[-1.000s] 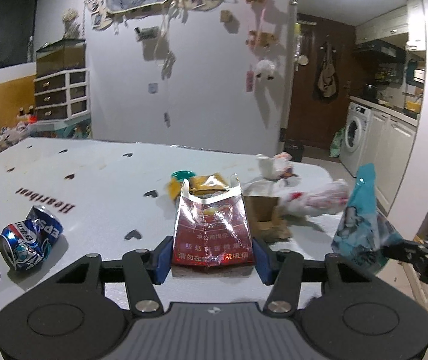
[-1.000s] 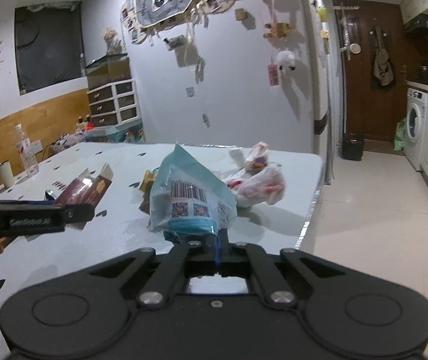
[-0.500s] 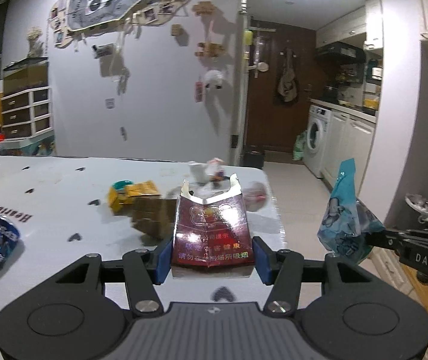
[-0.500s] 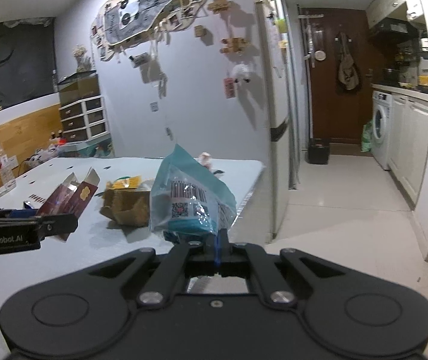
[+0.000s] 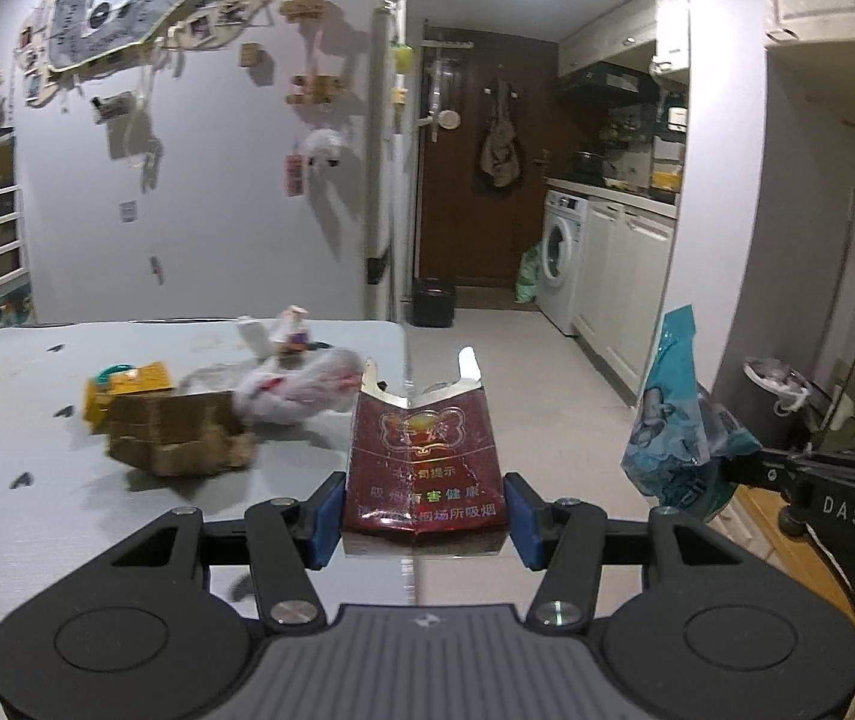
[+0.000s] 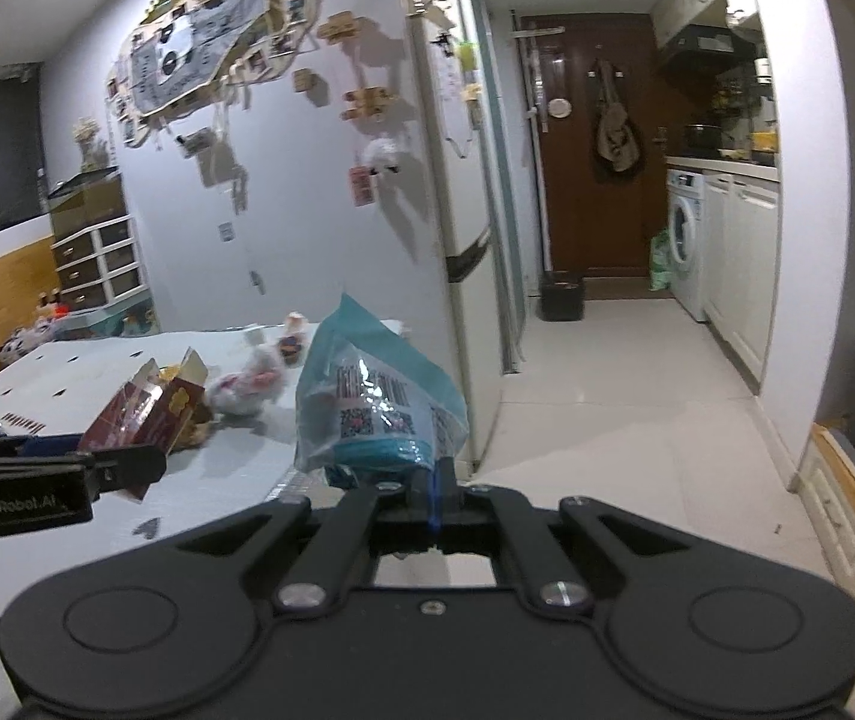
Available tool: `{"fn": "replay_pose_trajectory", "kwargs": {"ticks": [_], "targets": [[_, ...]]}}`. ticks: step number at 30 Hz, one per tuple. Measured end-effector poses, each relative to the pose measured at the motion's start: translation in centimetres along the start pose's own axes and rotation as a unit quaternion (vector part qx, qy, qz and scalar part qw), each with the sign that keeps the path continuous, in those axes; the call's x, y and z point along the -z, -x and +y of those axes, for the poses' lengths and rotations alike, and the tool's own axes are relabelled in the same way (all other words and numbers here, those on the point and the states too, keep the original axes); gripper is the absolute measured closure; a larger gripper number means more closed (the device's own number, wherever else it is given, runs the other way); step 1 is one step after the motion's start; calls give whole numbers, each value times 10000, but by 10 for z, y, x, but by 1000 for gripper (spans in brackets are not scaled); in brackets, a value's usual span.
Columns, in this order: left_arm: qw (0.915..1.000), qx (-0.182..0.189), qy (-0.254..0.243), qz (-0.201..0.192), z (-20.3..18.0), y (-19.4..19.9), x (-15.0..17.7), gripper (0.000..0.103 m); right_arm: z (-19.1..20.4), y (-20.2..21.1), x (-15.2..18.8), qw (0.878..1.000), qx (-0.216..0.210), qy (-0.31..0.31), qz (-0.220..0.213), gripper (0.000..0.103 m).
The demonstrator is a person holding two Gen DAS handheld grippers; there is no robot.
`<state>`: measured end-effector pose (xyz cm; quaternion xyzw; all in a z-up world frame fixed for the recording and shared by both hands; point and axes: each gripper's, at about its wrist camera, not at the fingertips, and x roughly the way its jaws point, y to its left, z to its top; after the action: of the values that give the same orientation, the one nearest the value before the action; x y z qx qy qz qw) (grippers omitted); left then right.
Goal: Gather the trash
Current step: 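Carry the teal bag and red pack over the yellow trash bin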
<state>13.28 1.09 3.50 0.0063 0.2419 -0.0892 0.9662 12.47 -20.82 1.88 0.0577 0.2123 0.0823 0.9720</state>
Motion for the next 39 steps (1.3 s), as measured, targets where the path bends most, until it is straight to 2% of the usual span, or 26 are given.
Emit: {"fn": "replay_pose_trajectory", "kwargs": {"ticks": [14,24,30,39], "targets": [[9976,512,-320,353,-81,-51,5,48,-85,10,13,9974,621,-344,103,103],[9929,795,-417,785,-123,-111,14,48,-137,-9,30,9926,1016,-538,392,103],[9886,874,-415,1152,-136,-151,28,48,-157,-33,45,9895,1078,-743,616,103],[9789,907,-387,1790,-149,-216,61,48,-183,-89,90,9780,1200,-1190,1219,103]]}}
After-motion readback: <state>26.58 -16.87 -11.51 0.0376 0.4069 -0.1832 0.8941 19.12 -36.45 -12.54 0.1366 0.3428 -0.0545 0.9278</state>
